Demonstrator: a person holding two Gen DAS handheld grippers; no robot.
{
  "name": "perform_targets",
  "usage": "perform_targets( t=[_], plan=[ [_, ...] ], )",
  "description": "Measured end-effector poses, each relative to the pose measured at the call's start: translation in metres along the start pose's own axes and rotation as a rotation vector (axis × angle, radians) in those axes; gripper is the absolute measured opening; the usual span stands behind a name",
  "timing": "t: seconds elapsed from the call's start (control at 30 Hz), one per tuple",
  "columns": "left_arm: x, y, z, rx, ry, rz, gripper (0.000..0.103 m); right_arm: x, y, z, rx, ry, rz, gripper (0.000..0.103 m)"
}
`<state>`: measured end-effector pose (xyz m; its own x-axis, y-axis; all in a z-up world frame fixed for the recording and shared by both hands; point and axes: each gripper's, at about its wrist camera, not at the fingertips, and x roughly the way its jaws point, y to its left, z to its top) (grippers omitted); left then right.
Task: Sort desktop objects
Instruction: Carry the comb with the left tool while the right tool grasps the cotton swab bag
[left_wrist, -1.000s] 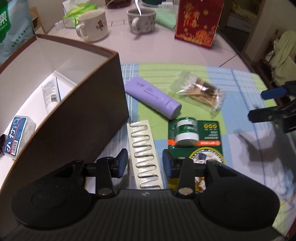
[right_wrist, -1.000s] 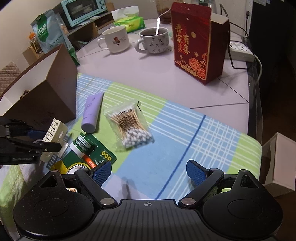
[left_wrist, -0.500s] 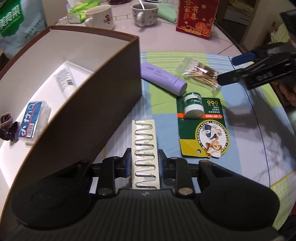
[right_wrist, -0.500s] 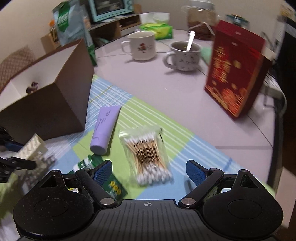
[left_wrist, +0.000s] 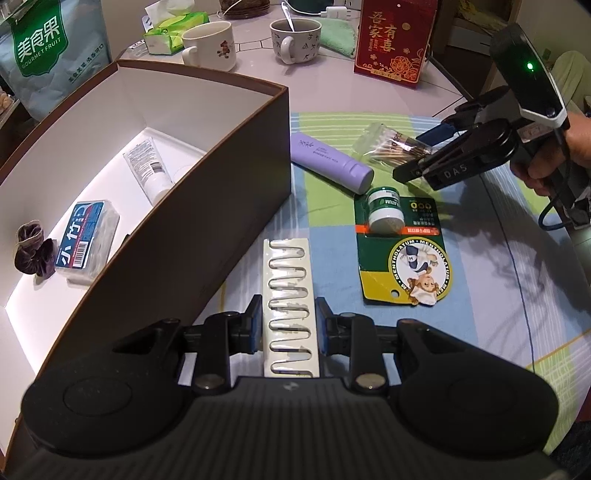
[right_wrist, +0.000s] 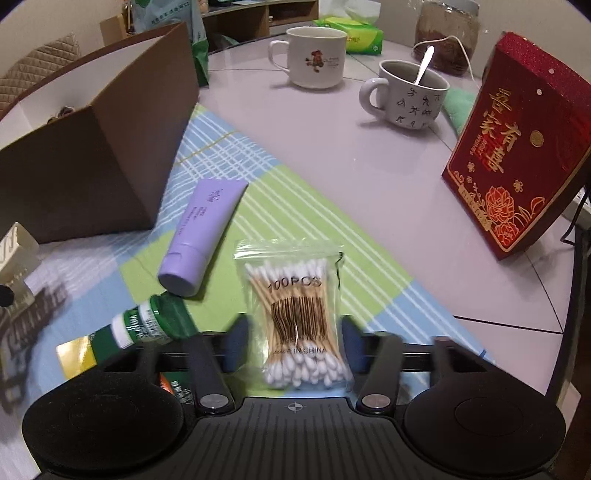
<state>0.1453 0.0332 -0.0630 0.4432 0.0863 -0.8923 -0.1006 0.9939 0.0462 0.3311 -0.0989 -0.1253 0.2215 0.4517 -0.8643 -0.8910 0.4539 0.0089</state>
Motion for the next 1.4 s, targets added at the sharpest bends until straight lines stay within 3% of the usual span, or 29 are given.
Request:
perform_targets(
  t=[0.1,0.47,0.77,1.03,1.23,1.4],
  plan=[
    [-0.005,-0.003,-0.002,0.005,-0.01,0.0,0.024,-0.003,0.001,-0.001,0.013,0.015,-0.009,0.027],
    [-0.034,-0.012,-0.016,0.005,-0.056,0.013,0.024,-0.042,0.016,-0.031,0.065,-0.004,-0.037,0.026],
    [-0.059,-0.017,-0.038,-0.015,-0.083,0.018,0.024,-0.105,0.028,-0.076,0.265,-0.093,0.019,0.026],
    [-0.075,-0.015,-0.059,-0.01,-0.081,-0.004,0.024,-0.118,0.053,-0.122,0.438,-0.043,0.079,0.026],
    [-0.092,0.002,-0.065,0.031,-0.097,-0.047,0.024,-0.132,0.084,-0.128,0.46,-0.034,0.081,0.026],
    [-0.117,0.035,-0.063,0.074,-0.137,-0.069,0.024,-0.148,0.114,-0.114,0.462,-0.064,0.069,0.026]
  ],
)
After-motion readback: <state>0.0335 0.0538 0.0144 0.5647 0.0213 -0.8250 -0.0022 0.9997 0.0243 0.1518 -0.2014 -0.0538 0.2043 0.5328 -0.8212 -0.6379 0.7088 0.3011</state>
